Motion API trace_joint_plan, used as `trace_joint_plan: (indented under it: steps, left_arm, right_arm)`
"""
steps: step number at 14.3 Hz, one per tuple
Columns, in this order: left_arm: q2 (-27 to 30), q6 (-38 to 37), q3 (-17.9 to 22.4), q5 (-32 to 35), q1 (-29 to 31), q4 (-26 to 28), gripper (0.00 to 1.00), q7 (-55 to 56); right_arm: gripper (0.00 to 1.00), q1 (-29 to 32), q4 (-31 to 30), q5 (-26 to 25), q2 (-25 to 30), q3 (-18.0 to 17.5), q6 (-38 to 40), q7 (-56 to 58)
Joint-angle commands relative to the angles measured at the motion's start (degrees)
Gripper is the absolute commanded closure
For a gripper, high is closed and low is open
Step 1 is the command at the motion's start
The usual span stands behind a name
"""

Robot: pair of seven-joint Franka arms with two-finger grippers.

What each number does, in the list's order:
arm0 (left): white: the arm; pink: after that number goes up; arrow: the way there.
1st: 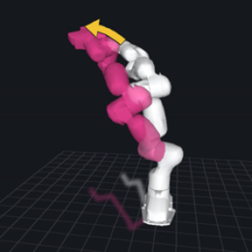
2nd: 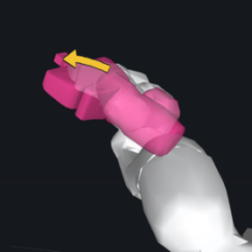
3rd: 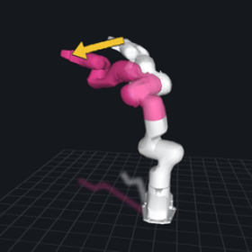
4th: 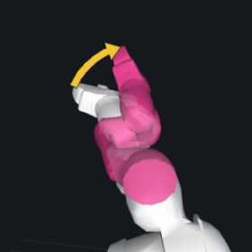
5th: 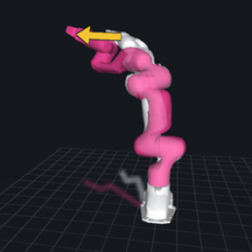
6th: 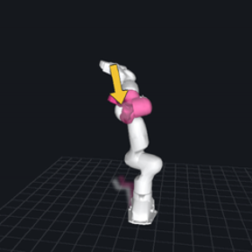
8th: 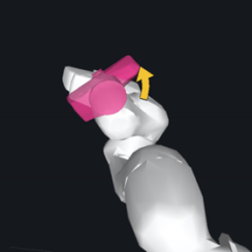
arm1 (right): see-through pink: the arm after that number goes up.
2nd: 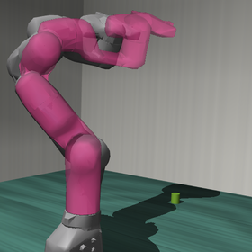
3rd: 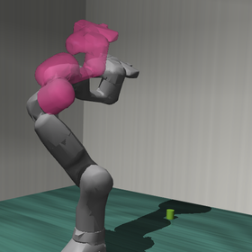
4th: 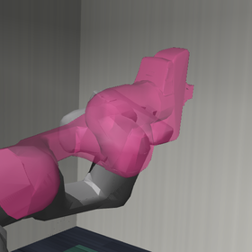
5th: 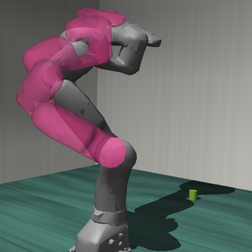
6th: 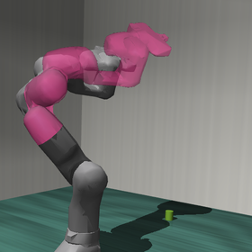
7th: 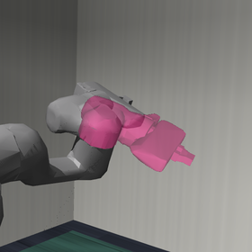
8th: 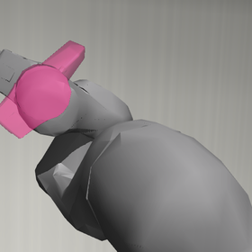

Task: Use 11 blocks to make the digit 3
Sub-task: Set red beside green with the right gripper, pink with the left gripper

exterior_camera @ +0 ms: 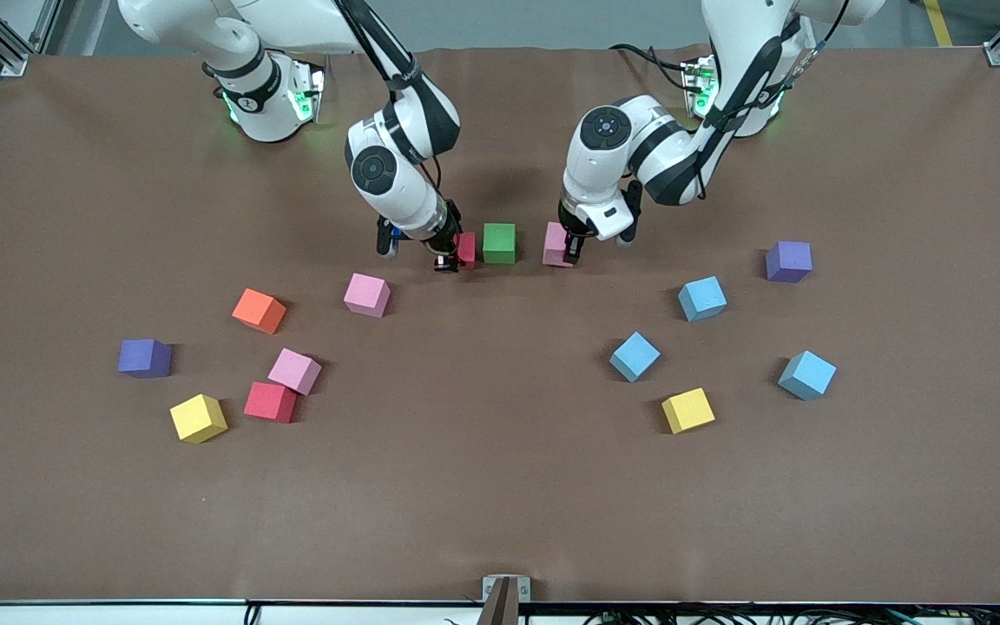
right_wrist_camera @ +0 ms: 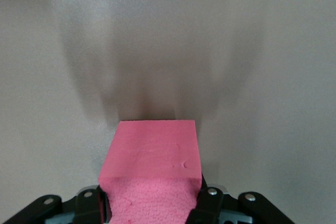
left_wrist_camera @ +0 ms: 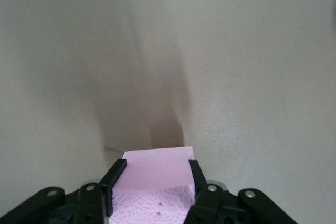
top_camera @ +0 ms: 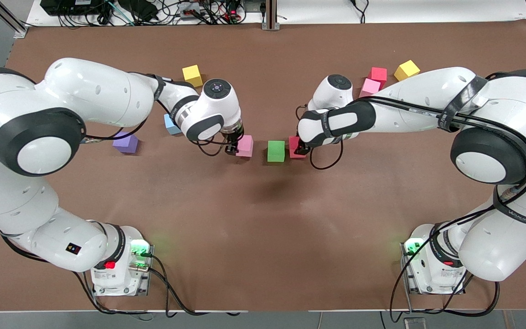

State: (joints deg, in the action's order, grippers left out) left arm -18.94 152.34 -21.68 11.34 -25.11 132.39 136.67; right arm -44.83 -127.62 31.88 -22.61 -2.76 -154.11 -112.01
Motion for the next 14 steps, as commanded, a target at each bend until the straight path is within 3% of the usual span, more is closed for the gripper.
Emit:
trace_joint_plan:
  steps: [1,14]
  left_arm:
    - [-2.5,-0.5,-0.2,-0.7,-0.4,-3.2,0.82,7.1]
    - [-3.6,-5.9,-0.1,-0.6,-4.7,-6.8,0.82,9.8]
  right_arm:
    - [1.00,-0.2,-0.8,2.0,0.0,-0.2,-1.1,-0.3]
    - [1.00,-0.3,-2.6,4.6,0.6,-1.4,-3.9,-0.2]
